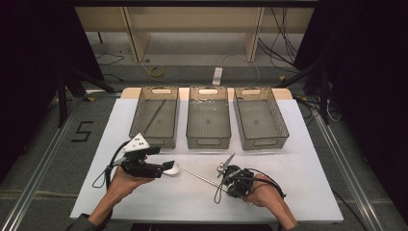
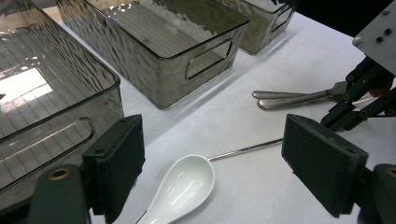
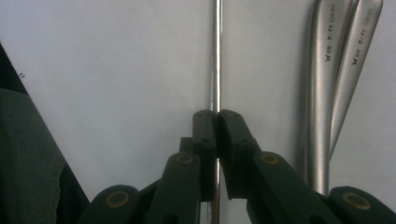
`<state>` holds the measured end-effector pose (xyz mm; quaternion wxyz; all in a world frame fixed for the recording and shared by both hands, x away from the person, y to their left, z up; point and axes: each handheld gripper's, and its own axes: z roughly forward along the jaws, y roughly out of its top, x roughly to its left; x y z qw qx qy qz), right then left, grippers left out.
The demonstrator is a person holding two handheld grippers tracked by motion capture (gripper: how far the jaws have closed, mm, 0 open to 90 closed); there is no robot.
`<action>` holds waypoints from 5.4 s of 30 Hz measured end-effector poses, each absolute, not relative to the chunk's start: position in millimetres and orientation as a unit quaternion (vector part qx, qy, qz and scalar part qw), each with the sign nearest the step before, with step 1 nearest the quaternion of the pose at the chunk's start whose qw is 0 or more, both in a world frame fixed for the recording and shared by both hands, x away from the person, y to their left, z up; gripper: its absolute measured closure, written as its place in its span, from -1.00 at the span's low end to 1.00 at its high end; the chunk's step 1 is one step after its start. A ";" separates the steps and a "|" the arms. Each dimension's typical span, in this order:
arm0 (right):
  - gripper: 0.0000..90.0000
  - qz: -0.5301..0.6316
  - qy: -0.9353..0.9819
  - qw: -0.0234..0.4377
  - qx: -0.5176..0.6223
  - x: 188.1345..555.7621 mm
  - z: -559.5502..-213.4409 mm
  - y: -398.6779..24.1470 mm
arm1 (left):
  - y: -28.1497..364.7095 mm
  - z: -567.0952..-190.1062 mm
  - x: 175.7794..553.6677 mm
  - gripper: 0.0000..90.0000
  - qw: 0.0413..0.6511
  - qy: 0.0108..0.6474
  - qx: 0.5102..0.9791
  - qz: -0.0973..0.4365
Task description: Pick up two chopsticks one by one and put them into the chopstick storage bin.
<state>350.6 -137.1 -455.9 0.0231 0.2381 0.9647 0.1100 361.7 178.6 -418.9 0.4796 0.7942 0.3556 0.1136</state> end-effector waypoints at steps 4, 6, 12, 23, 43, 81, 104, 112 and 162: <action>0.91 0.120 0.964 0.031 0.235 350.4 -449.6 -139.9 | 177.4 -418.9 361.4 -0.54 0.481 0.355 0.794 0.112; 0.91 0.125 0.962 0.034 0.239 350.3 -445.5 -141.7 | 175.4 -418.9 361.1 -0.54 0.479 0.351 0.797 0.112; 0.91 0.137 0.961 0.046 0.237 351.3 -436.6 -146.2 | 164.2 -420.8 359.7 -0.54 0.470 0.336 0.810 0.102; 0.91 0.160 0.960 0.063 0.222 351.8 -415.5 -145.5 | 115.5 -425.7 370.6 -0.52 0.431 0.265 0.858 0.090; 0.91 0.170 0.965 0.079 0.182 341.4 -394.1 -134.0 | 50.0 -445.0 372.5 -0.21 0.324 0.147 0.930 0.097; 0.06 0.294 0.926 0.092 0.216 349.8 -378.1 -157.8 | 51.2 -431.0 356.7 0.89 0.271 0.069 0.957 0.080; -0.28 0.400 0.845 0.147 0.323 351.2 -400.2 -186.6 | 97.1 -408.6 386.9 0.88 0.305 0.211 0.924 0.096; -0.31 0.405 0.837 0.142 0.338 349.9 -409.7 -190.2 | 111.1 -403.5 394.0 0.89 0.315 0.248 0.911 0.098; -0.39 0.421 0.826 0.134 0.350 316.3 -428.5 -204.4 | 193.8 -376.5 471.7 0.89 0.378 0.427 0.810 0.138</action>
